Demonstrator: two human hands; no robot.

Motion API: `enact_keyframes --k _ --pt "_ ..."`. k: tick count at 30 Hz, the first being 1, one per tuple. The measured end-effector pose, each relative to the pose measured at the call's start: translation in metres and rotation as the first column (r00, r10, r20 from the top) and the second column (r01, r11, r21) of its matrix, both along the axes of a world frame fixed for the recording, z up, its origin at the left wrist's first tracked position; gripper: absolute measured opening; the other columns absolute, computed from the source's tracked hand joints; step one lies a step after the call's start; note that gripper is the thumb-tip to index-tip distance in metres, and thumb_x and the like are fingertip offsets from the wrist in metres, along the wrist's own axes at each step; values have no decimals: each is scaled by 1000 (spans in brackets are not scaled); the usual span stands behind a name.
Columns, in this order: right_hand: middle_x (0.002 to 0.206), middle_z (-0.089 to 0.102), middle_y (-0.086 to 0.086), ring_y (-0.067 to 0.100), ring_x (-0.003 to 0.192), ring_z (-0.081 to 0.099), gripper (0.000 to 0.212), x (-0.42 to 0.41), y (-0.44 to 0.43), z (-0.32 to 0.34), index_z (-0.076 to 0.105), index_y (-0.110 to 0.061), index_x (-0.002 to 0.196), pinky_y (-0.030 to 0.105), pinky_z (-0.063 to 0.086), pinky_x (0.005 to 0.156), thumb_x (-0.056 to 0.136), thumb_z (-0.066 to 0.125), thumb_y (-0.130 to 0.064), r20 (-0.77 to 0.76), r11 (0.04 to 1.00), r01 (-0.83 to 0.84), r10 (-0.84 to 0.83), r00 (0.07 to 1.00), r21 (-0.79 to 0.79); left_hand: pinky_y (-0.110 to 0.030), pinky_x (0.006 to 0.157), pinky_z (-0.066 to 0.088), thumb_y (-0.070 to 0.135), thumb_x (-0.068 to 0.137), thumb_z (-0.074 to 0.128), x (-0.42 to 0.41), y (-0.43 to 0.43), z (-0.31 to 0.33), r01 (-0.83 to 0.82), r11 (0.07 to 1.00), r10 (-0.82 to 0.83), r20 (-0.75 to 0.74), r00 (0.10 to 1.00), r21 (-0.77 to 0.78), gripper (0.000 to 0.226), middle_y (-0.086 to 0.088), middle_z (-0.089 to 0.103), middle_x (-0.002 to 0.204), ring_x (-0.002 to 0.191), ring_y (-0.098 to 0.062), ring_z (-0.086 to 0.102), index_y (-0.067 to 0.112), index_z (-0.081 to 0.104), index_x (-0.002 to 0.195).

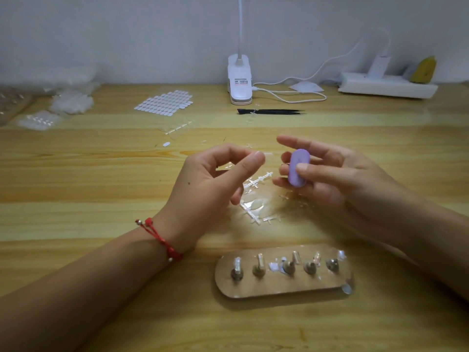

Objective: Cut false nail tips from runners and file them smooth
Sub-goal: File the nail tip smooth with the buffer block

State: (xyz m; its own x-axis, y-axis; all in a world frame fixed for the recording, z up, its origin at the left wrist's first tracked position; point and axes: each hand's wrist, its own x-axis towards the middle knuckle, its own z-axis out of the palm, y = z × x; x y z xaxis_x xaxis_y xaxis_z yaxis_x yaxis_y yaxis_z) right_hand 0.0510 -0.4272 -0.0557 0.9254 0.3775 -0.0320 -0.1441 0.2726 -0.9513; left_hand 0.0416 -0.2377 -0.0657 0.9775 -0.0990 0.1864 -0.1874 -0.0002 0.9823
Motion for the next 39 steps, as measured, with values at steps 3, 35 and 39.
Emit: enact_keyframes --k 3,35,39 --pt "100 74 13 23 95 72 47 -2 0 -2 66 -12 116 26 58 76 70 67 -4 29 1000 -17 17 999 -10 -11 45 35 30 75 66 -1 -1 1 45 999 -45 40 998 -6 21 14 62 63 40 -5 40 10 69 82" --pt "83 74 4 13 73 72 22 -2 5 -11 79 -21 86 23 57 64 68 71 -15 35 1000 15 -14 999 -23 -15 43 32 13 86 64 -3 -2 0 52 989 -62 71 996 137 14 12 52 61 42 -8 37 16 64 73" --pt "83 74 4 14 74 72 23 -2 6 -11 79 -21 86 24 57 65 64 73 -17 44 999 -3 5 999 -40 -17 45 30 13 86 65 -2 -1 -1 19 991 -34 111 993 136 14 13 51 58 44 -6 36 18 65 73"
